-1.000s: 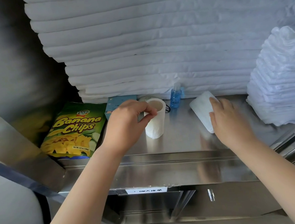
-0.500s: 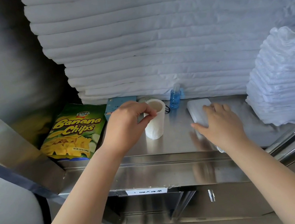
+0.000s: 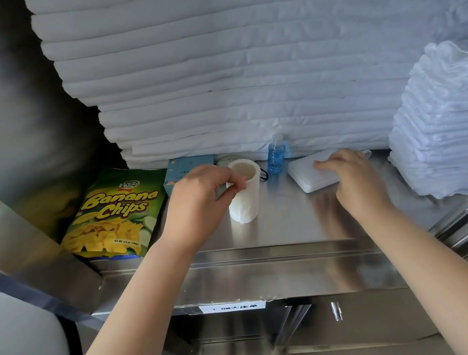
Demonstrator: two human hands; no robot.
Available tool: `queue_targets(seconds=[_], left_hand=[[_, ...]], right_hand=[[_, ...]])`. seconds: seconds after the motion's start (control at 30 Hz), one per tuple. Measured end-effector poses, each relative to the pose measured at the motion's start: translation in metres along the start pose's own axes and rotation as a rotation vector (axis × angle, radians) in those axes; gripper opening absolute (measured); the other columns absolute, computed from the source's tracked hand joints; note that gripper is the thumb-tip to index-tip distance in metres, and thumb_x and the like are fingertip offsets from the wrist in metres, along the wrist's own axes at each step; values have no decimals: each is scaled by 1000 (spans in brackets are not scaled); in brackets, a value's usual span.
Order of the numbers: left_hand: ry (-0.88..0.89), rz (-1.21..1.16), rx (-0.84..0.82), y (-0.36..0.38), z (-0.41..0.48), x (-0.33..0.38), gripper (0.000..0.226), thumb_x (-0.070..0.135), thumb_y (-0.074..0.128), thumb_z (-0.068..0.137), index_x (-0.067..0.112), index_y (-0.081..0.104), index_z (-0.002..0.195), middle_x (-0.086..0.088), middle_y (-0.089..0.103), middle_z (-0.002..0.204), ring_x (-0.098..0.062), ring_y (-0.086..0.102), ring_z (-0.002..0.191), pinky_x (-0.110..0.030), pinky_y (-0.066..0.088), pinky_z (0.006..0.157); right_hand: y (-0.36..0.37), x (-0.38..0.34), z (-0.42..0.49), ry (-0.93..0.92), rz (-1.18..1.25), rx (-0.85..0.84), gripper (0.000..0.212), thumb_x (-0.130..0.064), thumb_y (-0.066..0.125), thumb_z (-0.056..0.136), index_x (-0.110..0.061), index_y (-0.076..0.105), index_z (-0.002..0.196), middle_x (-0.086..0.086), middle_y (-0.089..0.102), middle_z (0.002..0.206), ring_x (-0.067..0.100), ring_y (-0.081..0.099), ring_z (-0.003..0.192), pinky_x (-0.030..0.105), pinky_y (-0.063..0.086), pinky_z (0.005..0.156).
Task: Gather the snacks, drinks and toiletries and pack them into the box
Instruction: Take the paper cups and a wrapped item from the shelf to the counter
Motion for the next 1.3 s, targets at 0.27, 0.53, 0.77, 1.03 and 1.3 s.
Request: queue_targets(seconds=[0.27,0.53,0.77,1.03,1.3], left_hand=[[-38,-85,19,21,9,3,17,0,71,73,15,65,69,5,71,83,-16,64,87,-35,50,72],[-56,-173,-15,52,36,8,30,-12,65,70,16,55,63,5,68,85,-7,58,87,-26,45,73],[-58,-167,11,71,47,13,30,-10,64,71,18,55,63,0,67,82,-17,58,88,-30,45,70],[-1,-139,58,86,54,21,27,-13,59,66,14,56,66,3,65,73,-25,56,83,-37,47,62],[83,-80,104,99,57,35,18,-6,66,74,10,60,79,1,65,89,-17,47,81,-29,40,72]], right_hand=[[5,-4,-5,-53,-195,-4,47,-14,64,86,-21,56,132,6,55,113,27,45,105,33,42,70],[4,-4,-1,-22,-172,0,46,-19,64,87,-22,55,132,5,54,110,26,43,106,30,36,67],[5,-2,1,-20,-160,-2,46,-19,64,87,-22,54,133,4,53,108,25,43,104,30,36,65],[3,-2,1,-16,-152,-9,45,-21,64,88,-22,55,132,4,53,108,26,45,103,34,42,69],[2,0,1,-28,-138,-12,45,-20,64,87,-24,55,132,5,53,108,26,44,102,35,43,68]])
Point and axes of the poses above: each hand's wrist, its own z-axis towards the middle knuckle, its own y-axis out of the palm, x = y × z, the point moved 3 cm from there along z, towards the middle knuckle
